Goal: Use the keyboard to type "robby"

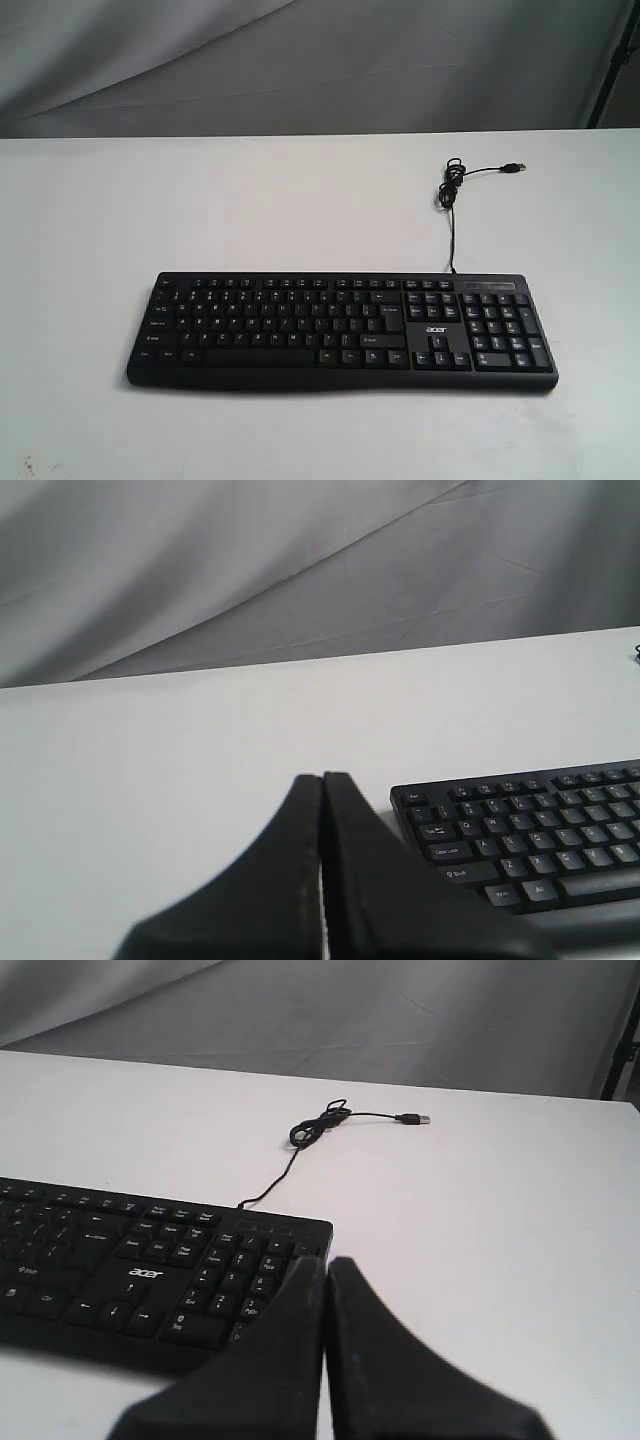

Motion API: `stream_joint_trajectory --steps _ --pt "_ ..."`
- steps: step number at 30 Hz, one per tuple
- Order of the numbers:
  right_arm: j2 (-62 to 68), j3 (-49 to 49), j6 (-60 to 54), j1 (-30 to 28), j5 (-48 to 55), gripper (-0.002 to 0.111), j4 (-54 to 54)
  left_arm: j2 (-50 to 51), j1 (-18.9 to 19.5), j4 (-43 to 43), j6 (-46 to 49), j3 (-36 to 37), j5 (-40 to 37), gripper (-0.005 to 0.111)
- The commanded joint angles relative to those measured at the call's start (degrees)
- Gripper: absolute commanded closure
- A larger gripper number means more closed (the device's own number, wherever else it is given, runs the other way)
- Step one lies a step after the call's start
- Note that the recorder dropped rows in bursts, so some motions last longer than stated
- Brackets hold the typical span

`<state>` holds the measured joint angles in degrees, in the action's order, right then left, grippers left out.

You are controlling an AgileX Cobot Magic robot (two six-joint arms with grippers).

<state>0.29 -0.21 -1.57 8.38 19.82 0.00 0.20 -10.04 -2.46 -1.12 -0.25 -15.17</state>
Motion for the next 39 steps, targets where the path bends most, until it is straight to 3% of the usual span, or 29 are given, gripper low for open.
stream_joint_trajectory --steps 1,7,9,15,27,35,39 --pt "-0.29 0.21 0.1 -0.38 -0.1 0.108 -0.44 -0.2 -0.32 -0.27 -0.16 0.25 0.33 0.107" --pt "-0.29 0.21 -0.03 -0.38 -0.52 0.108 -0.62 -0.2 -0.32 -0.27 -0.16 0.25 0.33 0.107" --pt "-0.29 0.21 -0.05 -0.38 -5.65 0.108 -2.13 -0.2 -0.32 -0.27 -0.16 0.25 0.33 0.107" --pt "-0.29 0.21 0.55 -0.38 -15.69 0.108 9.21 -0.2 -0.32 -0.27 -0.16 0.25 0.33 0.107" --pt "-0.29 0.21 -3.08 -0.38 -17.3 0.108 2.56 -0.2 -0.32 -0.27 -0.16 0.25 0.33 0.107" --pt "-0.29 0.21 -5.93 -0.38 -50.84 0.108 -0.75 -0.2 -0.32 -0.27 -0.16 0.25 0.33 0.107" --pt "-0.29 0.21 -5.69 -0.38 -59.15 0.108 -0.75 -0.2 -0.32 -0.27 -0.16 0.25 0.33 0.107"
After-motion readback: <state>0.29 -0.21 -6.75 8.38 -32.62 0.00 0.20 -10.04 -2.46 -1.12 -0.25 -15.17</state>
